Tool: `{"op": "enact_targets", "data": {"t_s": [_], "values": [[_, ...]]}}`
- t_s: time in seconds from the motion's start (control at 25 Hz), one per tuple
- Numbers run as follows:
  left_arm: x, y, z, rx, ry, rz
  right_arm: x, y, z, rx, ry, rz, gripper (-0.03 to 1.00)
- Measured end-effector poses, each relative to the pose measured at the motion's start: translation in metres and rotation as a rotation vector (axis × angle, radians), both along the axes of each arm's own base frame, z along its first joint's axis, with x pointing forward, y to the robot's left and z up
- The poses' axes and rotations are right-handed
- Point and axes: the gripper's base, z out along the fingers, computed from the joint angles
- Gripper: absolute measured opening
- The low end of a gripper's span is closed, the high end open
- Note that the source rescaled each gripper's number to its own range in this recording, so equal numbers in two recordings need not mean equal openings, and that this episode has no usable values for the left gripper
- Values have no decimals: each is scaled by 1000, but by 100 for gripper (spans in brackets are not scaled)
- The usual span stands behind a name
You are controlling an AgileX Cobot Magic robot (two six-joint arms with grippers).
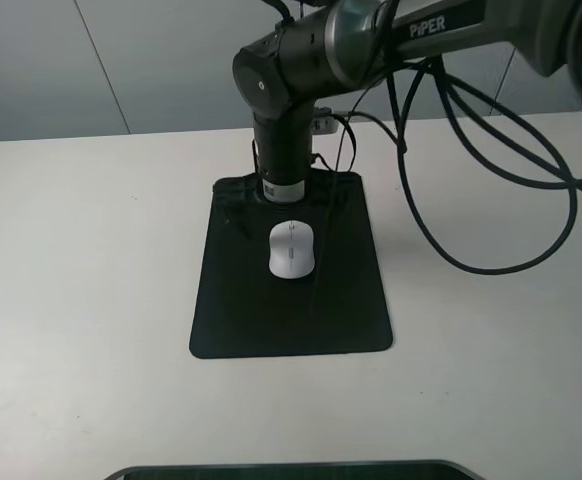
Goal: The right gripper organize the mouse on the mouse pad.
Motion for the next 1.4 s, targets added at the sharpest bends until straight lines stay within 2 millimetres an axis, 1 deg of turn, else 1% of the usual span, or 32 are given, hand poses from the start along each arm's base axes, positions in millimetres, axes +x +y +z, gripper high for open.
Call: {"op": "enact_targets", "data": {"t_s": [0.12, 0.24, 0.32, 0.44, 0.52, 0.56, 0.64, 0.72, 0.8, 0.84, 0.92, 1.08, 1.28, 1.4], "values": [[0, 0, 0, 0, 0, 0, 7, -14, 20, 8, -13, -2, 99], [0, 0, 0, 0, 0, 0, 13, -42, 36, 1, -12, -18, 99], [0, 0, 0, 0, 0, 0, 15, -68, 47, 0, -12, -49, 99], [0, 0, 0, 0, 0, 0, 13, -115, 58, -8, 6, -113, 99], [0, 0, 0, 0, 0, 0, 6, -147, 63, -19, 20, -146, 99], [0, 0, 0, 0, 0, 0, 2, -164, 72, -12, 8, -172, 99], [0, 0, 0, 0, 0, 0, -11, -190, 78, -18, 13, -192, 99], [0, 0, 0, 0, 0, 0, -26, -212, 92, -15, -22, -201, 99], [0, 0, 0, 0, 0, 0, -43, -228, 102, -5, -62, -200, 99], [0, 0, 0, 0, 0, 0, -53, -235, 114, 8, -107, -196, 99], [0, 0, 0, 0, 0, 0, -71, -241, 124, 18, -163, -164, 99], [0, 0, 0, 0, 0, 0, -109, -252, 153, 50, -300, -105, 99], [0, 0, 0, 0, 0, 0, -157, -265, 174, 83, -446, -62, 99], [0, 0, 0, 0, 0, 0, -188, -273, 182, 95, -527, -32, 99]]}}
